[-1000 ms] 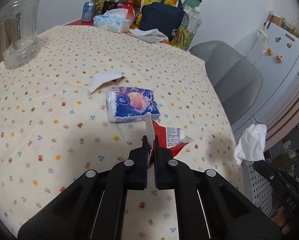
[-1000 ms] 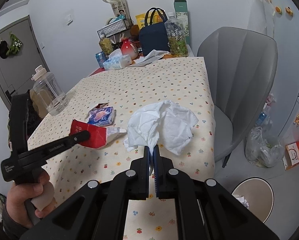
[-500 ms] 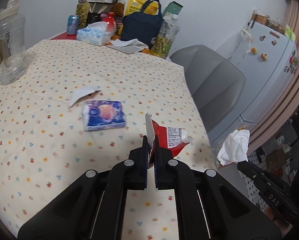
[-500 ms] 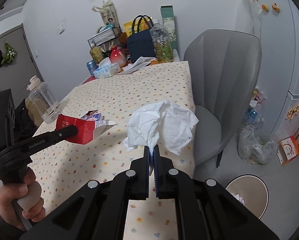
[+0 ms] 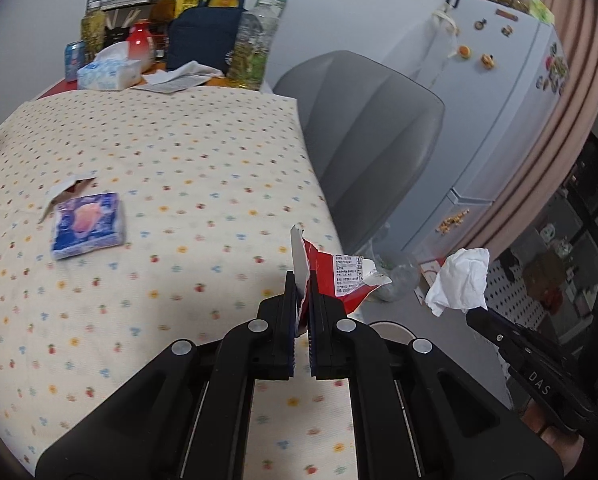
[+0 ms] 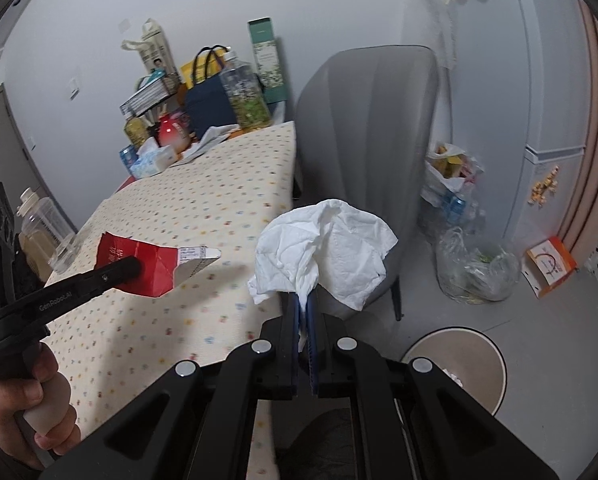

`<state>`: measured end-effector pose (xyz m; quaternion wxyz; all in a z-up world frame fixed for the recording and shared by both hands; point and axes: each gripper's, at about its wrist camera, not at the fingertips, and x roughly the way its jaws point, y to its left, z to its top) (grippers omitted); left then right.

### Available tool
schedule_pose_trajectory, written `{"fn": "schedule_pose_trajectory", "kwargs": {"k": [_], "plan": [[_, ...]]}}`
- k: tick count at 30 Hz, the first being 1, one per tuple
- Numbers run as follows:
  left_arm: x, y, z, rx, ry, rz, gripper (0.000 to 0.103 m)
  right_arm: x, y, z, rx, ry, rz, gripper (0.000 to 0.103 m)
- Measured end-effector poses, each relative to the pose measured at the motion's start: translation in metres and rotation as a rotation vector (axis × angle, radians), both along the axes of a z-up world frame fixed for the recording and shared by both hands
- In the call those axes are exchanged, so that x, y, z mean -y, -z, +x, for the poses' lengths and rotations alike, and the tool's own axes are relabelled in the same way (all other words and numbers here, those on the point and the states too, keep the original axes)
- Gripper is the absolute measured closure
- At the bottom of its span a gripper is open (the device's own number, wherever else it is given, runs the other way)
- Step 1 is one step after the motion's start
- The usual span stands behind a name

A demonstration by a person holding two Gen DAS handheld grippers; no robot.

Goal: Collect trash
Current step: 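Carry the tissue and red packaging over to the beige bin, then open the right gripper to drop the tissue while the left releases the red packaging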

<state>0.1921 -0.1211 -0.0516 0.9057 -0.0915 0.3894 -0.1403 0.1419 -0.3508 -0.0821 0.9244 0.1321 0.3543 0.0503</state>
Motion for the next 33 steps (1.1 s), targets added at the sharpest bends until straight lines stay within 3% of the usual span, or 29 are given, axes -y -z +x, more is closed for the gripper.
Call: {"fn": "schedule_pose_trajectory", "kwargs": {"k": [20,33], "plan": [[0.134,0.039,0.022,-0.077,0.187,0.108,0.098,0.111,0.088,-0.01,-0.146,0.179,0.076,0.098],[0.181,0.056,0.026,-0.105,0.245,0.167,0.098,0.149,0.135,-0.003,-0.23,0.233,0.13,0.093]]}}
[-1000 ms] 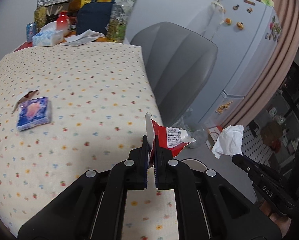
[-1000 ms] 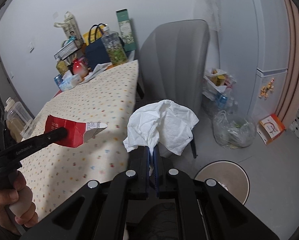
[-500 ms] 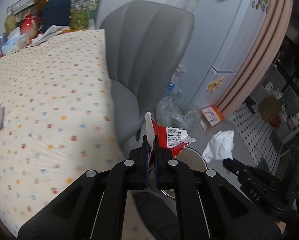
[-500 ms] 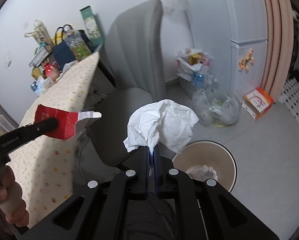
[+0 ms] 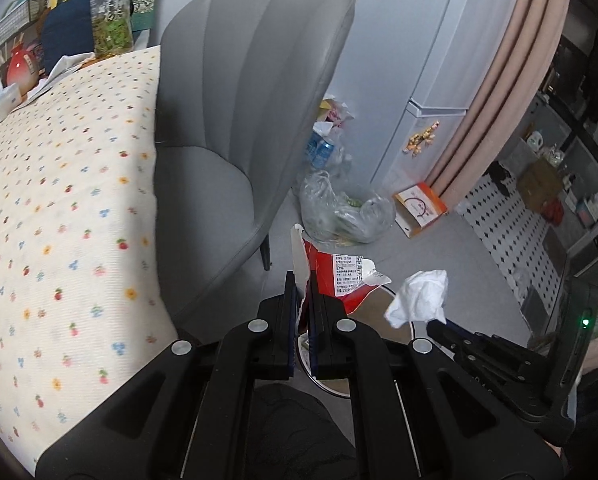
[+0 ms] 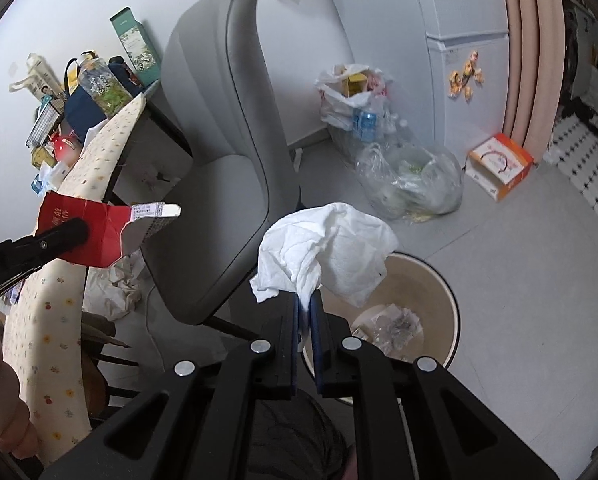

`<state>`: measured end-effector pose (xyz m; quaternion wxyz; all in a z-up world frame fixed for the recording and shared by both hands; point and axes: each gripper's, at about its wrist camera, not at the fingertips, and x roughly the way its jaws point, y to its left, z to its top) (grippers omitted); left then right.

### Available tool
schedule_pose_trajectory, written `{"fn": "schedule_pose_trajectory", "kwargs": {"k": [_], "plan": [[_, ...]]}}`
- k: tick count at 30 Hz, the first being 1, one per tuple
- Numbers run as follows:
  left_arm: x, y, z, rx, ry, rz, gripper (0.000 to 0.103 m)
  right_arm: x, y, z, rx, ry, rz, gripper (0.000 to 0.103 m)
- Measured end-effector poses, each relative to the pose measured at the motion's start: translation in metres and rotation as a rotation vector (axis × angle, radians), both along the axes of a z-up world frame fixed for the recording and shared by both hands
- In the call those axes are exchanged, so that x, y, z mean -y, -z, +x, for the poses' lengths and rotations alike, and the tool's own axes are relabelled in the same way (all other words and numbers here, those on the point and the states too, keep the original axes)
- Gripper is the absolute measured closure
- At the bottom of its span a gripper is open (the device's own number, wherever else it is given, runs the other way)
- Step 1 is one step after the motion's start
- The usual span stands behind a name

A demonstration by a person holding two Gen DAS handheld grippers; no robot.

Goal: Collect trash
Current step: 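Open the right gripper to drop the tissue while the left releases the red packaging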

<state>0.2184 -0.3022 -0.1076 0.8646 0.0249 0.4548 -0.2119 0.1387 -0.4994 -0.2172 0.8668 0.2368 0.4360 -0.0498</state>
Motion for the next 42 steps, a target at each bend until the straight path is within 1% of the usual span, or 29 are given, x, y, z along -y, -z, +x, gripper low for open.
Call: {"fn": "schedule_pose_trajectory", "kwargs": {"k": [1,2,3,12,19,26,29,31,32,33,34,35,37,39,42], "plan": [[0.001,0.001,0.001,0.0,0.004,0.003,0.098,0.0,0.0,0.0,-0.004,0.004,0.0,0.083],[0.003,0.001,0.001,-0.001,0.008,0.005,0.098,0.002,0.001,-0.002,-0.002,0.013,-0.001,0.064],[0.006,0.002,0.001,-0.002,0.011,0.007,0.098,0.004,0.001,-0.004,0.003,0.022,-0.002,0.059],[0.032,0.007,-0.001,-0.014,0.058,0.033,0.098,0.023,-0.005,-0.024,0.024,0.061,0.029,0.059],[0.06,0.011,-0.005,-0.027,0.104,0.047,0.098,0.051,-0.024,-0.053,0.082,0.136,0.039,0.059],[0.094,0.017,-0.014,-0.038,0.18,0.064,0.097,0.08,-0.034,-0.077,0.109,0.21,0.035,0.059],[0.109,0.021,-0.015,-0.071,0.227,0.056,0.097,0.089,-0.038,-0.087,0.117,0.233,0.03,0.059],[0.116,0.021,-0.018,-0.074,0.25,0.046,0.09,0.093,-0.039,-0.091,0.119,0.242,0.029,0.059],[0.119,0.02,-0.02,-0.076,0.254,0.035,0.073,0.094,-0.039,-0.092,0.12,0.245,0.029,0.059],[0.119,0.018,-0.021,-0.077,0.259,0.014,0.053,0.094,-0.039,-0.094,0.12,0.247,0.028,0.059],[0.12,0.017,-0.022,-0.072,0.262,0.001,0.047,0.094,-0.039,-0.095,0.121,0.248,0.029,0.059],[0.119,0.015,-0.025,-0.064,0.267,-0.009,0.041,0.094,-0.039,-0.095,0.121,0.249,0.03,0.059],[0.119,0.012,-0.026,-0.066,0.281,-0.017,0.037,0.096,-0.038,-0.095,0.122,0.25,0.029,0.059],[0.115,0.01,-0.026,-0.07,0.281,-0.03,0.03,0.095,-0.039,-0.095,0.122,0.249,0.034,0.059],[0.106,0.005,-0.023,-0.067,0.253,-0.043,0.024,0.091,-0.041,-0.093,0.127,0.242,0.035,0.059]]}}
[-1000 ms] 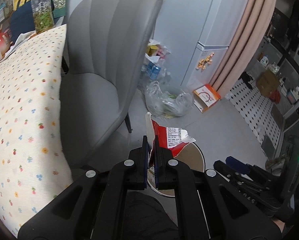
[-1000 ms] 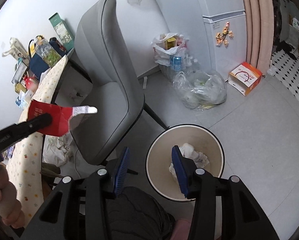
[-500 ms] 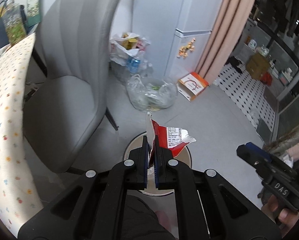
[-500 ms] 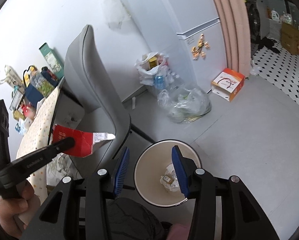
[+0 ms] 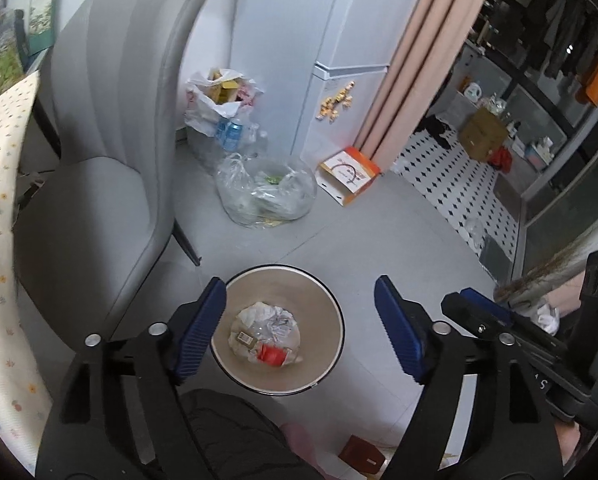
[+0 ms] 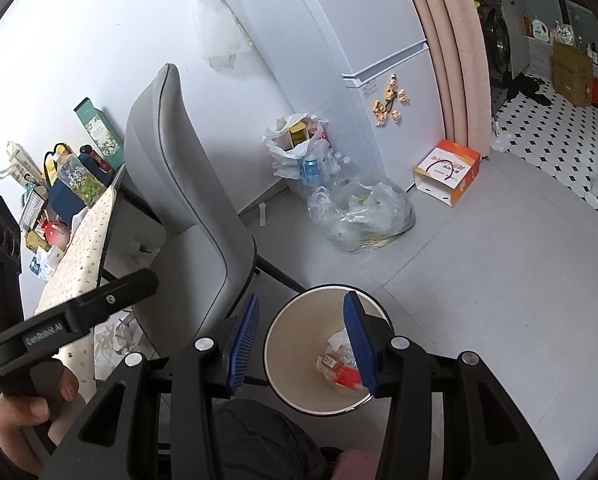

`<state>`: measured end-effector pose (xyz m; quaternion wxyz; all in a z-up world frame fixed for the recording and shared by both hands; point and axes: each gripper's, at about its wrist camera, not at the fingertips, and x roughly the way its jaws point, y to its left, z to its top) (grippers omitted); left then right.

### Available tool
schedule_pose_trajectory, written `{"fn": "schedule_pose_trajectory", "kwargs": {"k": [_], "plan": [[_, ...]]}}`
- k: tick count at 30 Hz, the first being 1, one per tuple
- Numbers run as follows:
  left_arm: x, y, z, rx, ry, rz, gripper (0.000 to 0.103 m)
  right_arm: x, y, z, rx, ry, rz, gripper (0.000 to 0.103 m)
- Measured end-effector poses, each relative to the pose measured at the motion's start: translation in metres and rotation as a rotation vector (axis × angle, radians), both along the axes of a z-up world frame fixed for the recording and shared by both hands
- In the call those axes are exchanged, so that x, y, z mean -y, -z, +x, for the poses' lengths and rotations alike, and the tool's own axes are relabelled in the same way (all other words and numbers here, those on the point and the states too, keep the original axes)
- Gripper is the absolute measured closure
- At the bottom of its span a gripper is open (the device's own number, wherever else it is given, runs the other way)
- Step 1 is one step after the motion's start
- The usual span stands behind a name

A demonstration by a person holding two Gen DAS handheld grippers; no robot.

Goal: Collect trash
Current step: 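Open the right gripper to drop the tissue while the left releases the red packaging, then bring both open grippers back over the table toward the remaining trash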

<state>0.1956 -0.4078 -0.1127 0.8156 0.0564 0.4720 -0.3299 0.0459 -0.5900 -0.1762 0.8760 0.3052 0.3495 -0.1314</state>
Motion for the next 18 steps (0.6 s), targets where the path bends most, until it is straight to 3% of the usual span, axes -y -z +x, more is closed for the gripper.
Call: {"fn": "schedule_pose_trajectory", "kwargs": {"k": [3,9,14,18], "plan": [[-0.014,-0.008,0.005,0.01,-0.033,-0.008,0.019,-0.008,-0.005,0.004,0.005,-0.013,-0.006,0.057],[-0.058,-0.041,0.012,0.075,-0.135,-0.04,0.009,-0.029,-0.021,0.013,0.024,-0.045,-0.042,0.041],[-0.097,-0.064,0.012,0.117,-0.209,-0.068,0.006,-0.054,-0.04,0.022,0.056,-0.081,-0.081,0.018],[-0.134,-0.076,0.01,0.136,-0.277,-0.096,0.006,-0.079,-0.058,0.029,0.092,-0.122,-0.118,0.007]]}}
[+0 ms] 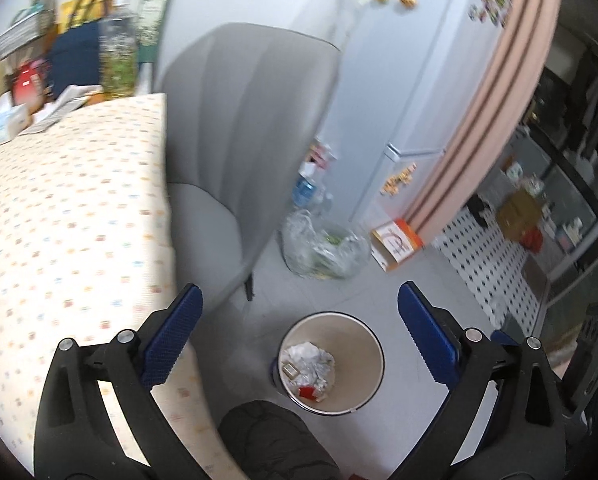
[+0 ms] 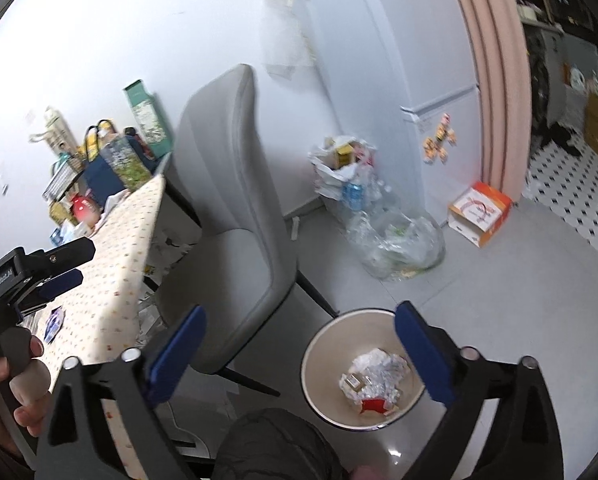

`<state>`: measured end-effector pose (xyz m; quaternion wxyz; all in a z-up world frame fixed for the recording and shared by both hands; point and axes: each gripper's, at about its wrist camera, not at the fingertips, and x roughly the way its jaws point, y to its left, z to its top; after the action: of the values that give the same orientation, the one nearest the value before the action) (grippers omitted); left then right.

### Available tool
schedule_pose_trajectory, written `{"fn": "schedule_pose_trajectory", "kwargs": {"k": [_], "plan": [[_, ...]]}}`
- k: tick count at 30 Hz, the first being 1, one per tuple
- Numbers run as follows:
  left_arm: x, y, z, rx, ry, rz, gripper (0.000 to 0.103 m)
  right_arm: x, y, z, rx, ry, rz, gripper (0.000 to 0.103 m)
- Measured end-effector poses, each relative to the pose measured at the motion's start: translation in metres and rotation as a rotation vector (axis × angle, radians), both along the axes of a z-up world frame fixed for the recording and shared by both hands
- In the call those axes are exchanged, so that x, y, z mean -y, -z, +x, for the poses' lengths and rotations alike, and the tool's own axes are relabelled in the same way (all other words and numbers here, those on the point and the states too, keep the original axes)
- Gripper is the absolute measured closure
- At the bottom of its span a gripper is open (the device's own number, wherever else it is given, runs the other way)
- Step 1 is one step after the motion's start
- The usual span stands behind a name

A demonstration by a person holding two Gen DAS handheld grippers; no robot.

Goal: Collect trash
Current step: 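Bring both open grippers back over the table toward the remaining trash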

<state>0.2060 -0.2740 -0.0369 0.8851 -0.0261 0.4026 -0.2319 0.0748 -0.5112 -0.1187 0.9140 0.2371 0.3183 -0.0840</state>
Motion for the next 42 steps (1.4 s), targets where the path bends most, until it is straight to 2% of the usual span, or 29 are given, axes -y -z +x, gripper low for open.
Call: {"fn": "schedule_pose_trajectory", "kwargs": {"k": [9,18,22,29,36,42], "plan": [[-0.07,-0.02,-0.006,0.046,-0.121,-0.044,0.006,-0.058,-0.032,0.015,0.035,-0.092,-0.079,0.007],[-0.136,-0.036,-0.018,0.127,-0.314,-0.004,0.006,-0.119,-0.062,0.027,0.03,-0.129,-0.21,0.008],[-0.166,-0.038,-0.024,0.143,-0.384,0.011,0.006,-0.142,-0.072,0.03,0.044,-0.165,-0.217,0.008],[-0.206,-0.045,-0.039,0.178,-0.414,-0.012,0.006,-0.183,-0.09,0.031,0.106,-0.231,-0.233,0.008],[-0.245,-0.05,-0.057,0.214,-0.391,-0.056,0.006,-0.216,-0.101,0.041,0.121,-0.327,-0.219,0.008],[-0.28,-0.038,-0.057,0.18,-0.426,-0.054,0.006,-0.25,-0.108,0.057,0.142,-0.407,-0.204,0.008]]}}
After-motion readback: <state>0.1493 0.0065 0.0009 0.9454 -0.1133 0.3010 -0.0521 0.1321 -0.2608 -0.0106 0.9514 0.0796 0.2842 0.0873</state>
